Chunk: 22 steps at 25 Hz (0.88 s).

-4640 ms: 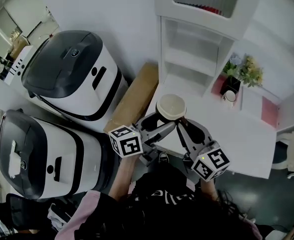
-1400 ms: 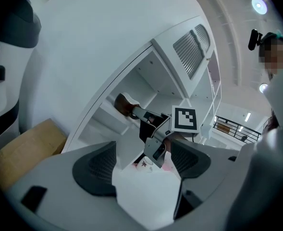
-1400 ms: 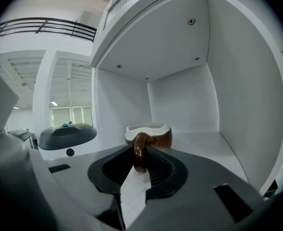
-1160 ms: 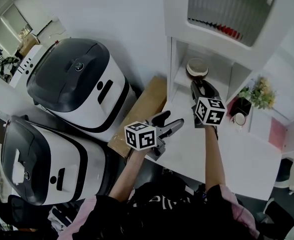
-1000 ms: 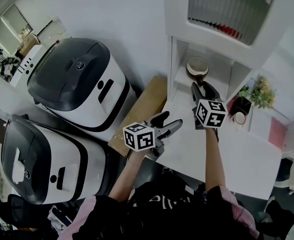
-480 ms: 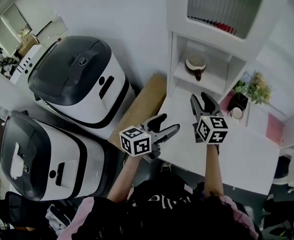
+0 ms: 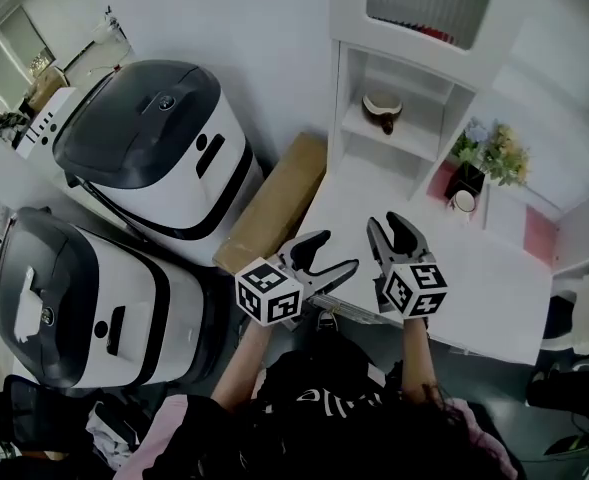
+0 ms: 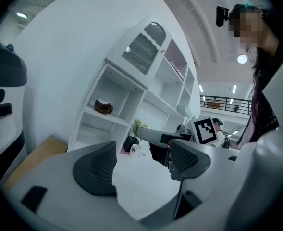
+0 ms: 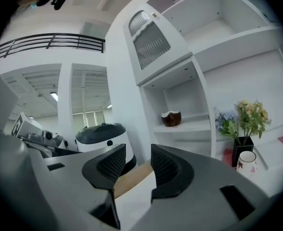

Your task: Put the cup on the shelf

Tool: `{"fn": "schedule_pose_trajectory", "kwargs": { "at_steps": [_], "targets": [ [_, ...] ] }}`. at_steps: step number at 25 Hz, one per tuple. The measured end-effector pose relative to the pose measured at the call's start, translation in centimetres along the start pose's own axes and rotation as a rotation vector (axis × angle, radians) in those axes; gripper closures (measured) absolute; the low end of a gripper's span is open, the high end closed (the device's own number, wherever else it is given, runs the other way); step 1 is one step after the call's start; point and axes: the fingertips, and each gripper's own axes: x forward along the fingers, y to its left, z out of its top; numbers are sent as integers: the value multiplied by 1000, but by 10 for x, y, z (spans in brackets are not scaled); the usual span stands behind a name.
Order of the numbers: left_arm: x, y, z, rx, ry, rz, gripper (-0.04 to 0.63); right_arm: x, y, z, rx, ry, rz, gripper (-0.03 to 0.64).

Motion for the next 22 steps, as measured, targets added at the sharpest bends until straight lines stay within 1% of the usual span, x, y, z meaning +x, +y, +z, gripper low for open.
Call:
{"fn": "schedule_pose_trajectory", "kwargs": {
  "at_steps": [5,7,8,10,11,15,22],
  "targets": [
    [-25,-41,-20,59,-10,0,233,-50,25,-19,-2,6,11,436],
    [-36,-57,-27,76,-22,3,246,-70,36,-25,0,3,17,439],
    [-43,-64,-30,81,-31,7,263,-80,41,-28,2,3,21,440],
    [-56,-79,-36,84,-56,16,321,-101,53,-35,8,4,29,440],
    [-63,-86,-39,82,-68,19,335,-111,59,-39,11,5,33,442],
    [-85,-113,-55,78,-89,34,371,-147,82,-55,27,14,56,445],
    [-104,-147,-84,65,-87,56,440,-199,110,-81,29,58,76,454]
  ]
}}
